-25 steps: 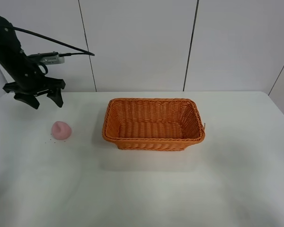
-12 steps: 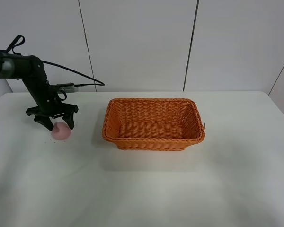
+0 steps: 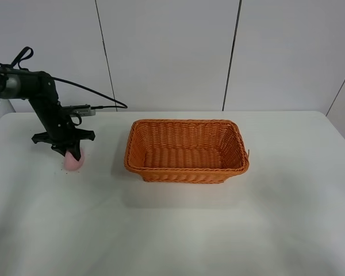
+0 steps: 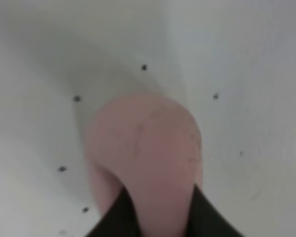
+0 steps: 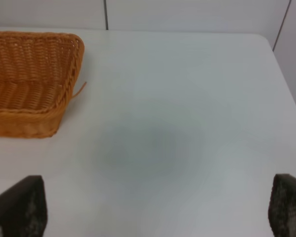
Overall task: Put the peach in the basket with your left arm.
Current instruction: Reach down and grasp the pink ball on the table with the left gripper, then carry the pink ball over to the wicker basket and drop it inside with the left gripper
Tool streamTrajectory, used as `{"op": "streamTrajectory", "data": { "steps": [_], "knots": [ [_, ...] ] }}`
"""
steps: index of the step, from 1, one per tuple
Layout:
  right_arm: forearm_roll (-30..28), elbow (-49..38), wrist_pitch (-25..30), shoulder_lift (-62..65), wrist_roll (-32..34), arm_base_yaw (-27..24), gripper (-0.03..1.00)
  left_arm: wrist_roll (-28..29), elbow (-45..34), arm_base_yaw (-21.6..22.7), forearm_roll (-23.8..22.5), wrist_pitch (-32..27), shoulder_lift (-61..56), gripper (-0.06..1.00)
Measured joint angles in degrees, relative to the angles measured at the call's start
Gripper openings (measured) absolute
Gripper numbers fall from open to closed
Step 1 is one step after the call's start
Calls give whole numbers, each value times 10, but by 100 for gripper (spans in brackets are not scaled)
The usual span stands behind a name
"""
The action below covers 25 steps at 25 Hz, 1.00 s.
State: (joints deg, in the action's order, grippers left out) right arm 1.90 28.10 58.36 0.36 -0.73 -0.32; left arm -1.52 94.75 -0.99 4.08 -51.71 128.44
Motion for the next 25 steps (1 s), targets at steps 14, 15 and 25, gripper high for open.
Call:
{"op": "streamTrajectory", "data": {
  "steps": [14, 15, 25],
  "knots": [
    [0, 0, 0, 0, 0, 0, 69, 15, 158, -15, -16, -152, -121, 5],
    [0, 0, 0, 0, 0, 0, 69, 15, 167, -26, -16, -152, -120, 5],
    [0, 0, 0, 0, 0, 0, 69, 37, 205, -225, 19, -152, -96, 5]
  ]
}}
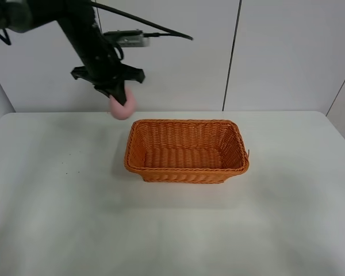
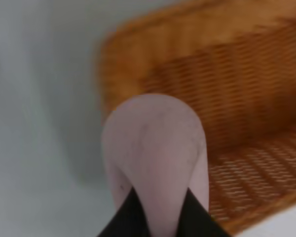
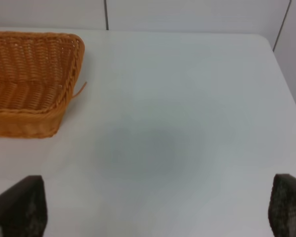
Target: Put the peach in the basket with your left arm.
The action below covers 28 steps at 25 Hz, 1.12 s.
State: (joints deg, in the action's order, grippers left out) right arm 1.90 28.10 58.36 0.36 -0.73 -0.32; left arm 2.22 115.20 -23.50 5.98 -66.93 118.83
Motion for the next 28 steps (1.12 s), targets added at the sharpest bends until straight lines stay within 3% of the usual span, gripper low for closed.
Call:
{"op": "streamTrajectory", "data": {
  "steps": [6, 12, 15, 20, 23, 28],
  "knots": [
    [0, 0, 0, 0, 0, 0, 69, 12, 73, -88, 4, 0, 102, 5],
    [0, 0, 0, 0, 0, 0, 69, 14, 106, -112, 4, 28, 192, 7],
    [0, 0, 0, 0, 0, 0, 69, 14, 106, -112, 4, 30, 208, 22],
    [0, 0, 0, 0, 0, 0, 69, 14, 113, -111, 11, 13, 209, 70],
    [0, 0, 0, 0, 0, 0, 69, 15, 140, -107, 11, 0, 209, 78],
    [0, 0, 0, 0, 0, 0, 69, 15, 193, -87, 12, 0, 183, 80]
  ]
}}
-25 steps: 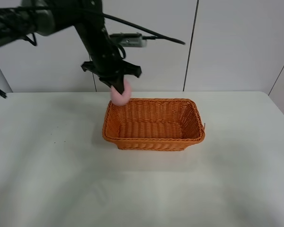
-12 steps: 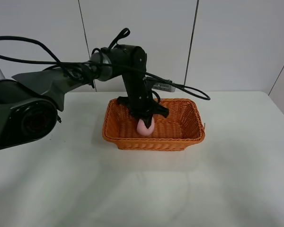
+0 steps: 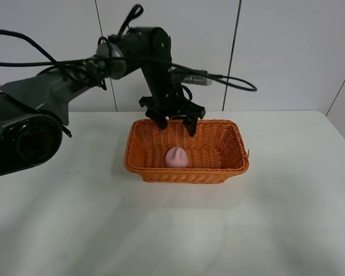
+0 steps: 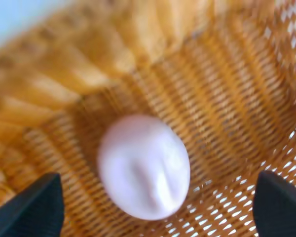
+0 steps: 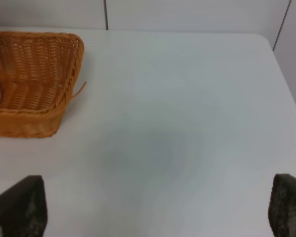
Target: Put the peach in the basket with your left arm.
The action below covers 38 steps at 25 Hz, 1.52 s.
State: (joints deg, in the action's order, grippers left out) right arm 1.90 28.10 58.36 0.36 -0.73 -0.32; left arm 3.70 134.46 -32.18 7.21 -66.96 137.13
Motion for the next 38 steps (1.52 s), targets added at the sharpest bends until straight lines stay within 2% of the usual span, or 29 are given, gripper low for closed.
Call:
{"op": "streamTrajectory", "data": {
  "steps": [7, 21, 25, 29, 33, 38],
  "knots": [
    [0, 0, 0, 0, 0, 0, 69, -11, 10, 65, -23, 0, -42, 80],
    [0, 0, 0, 0, 0, 0, 69, -46, -10, 289, -32, 0, -42, 80],
    [0, 0, 0, 0, 0, 0, 69, -46, -14, 311, -30, 0, -43, 80],
    [0, 0, 0, 0, 0, 0, 69, -46, -59, 312, -27, 0, -64, 80],
    [0, 0, 0, 0, 0, 0, 69, -48, -144, 312, -26, 0, -129, 80],
    [0, 0, 0, 0, 0, 0, 69, -50, -297, 312, -29, 0, -272, 80]
  ]
}}
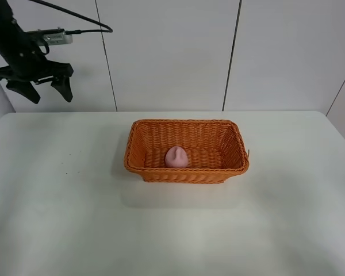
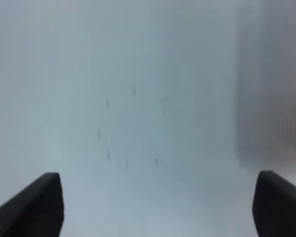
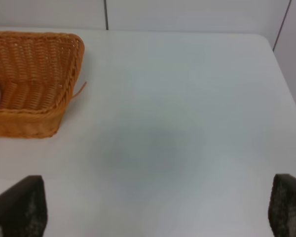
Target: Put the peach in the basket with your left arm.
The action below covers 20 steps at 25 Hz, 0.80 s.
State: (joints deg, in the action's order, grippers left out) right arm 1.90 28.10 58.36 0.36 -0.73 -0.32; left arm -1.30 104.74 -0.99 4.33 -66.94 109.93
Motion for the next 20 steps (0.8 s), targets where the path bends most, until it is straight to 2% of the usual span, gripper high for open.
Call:
{"op": "streamTrajectory", "data": {
  "steps": [4, 12, 20],
  "knots": [
    [0, 0, 0, 0, 0, 0, 69, -1, -147, 0, -4, 0, -134, 80],
    [0, 0, 0, 0, 0, 0, 69, 10, -446, 0, -43, 0, -446, 79],
    [0, 0, 0, 0, 0, 0, 69, 13, -678, 0, -49, 20, -757, 79]
  ]
}}
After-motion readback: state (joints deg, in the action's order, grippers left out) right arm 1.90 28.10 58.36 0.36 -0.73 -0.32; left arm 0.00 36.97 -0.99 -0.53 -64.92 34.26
